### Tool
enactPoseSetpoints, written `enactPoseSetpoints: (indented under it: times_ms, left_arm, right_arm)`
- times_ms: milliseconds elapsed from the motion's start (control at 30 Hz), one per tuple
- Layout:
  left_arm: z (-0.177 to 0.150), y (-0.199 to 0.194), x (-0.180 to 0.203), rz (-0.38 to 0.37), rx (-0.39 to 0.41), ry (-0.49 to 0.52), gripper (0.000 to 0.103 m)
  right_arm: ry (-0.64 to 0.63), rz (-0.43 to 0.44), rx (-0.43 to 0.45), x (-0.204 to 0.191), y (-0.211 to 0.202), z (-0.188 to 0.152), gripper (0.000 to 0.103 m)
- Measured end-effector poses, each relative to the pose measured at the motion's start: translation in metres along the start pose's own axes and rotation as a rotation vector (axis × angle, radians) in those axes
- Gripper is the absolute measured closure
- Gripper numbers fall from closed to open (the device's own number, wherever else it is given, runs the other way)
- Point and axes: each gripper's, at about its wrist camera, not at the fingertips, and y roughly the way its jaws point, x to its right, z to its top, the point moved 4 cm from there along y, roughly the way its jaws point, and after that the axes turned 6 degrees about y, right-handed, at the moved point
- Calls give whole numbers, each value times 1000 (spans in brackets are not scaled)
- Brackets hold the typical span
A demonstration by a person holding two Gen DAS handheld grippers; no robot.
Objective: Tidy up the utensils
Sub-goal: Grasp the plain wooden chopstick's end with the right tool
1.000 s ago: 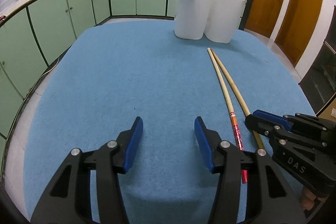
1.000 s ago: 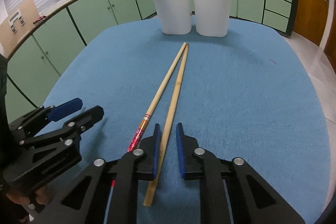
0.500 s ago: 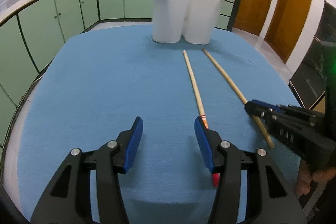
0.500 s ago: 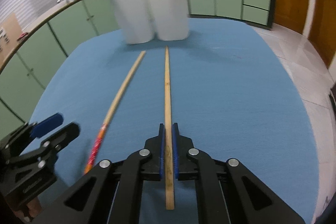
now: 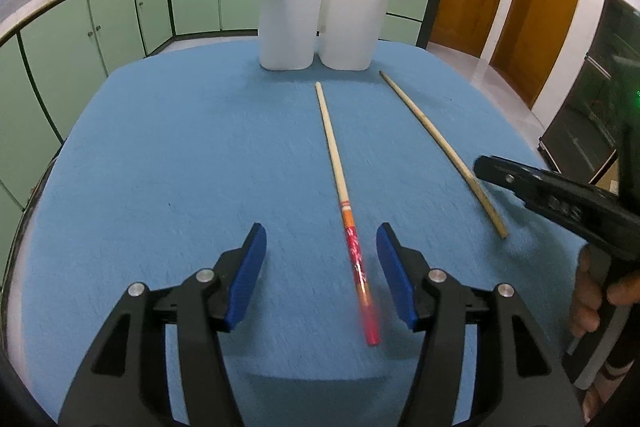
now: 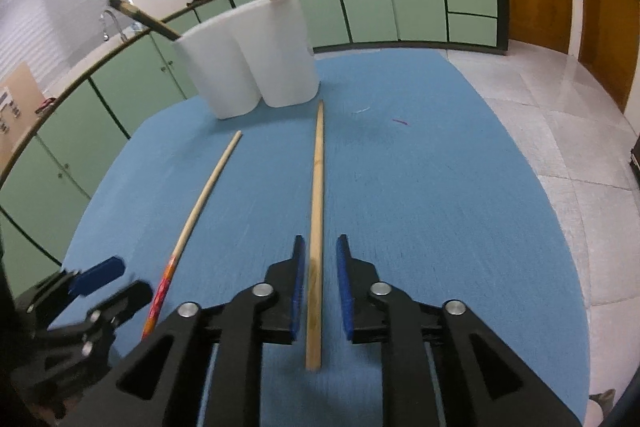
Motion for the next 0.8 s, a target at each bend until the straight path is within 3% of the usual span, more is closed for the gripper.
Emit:
enactPoseSetpoints:
  times_ms: [200,800]
  left_arm:
    - [-10,-1,8,9,-4,7,47]
    - [-25,0,18,-7,-27,44,48]
  right_arm:
    - [-31,4,20,1,-21,-22,82]
    - [-125,-14,-31,-9,-22,-47,82]
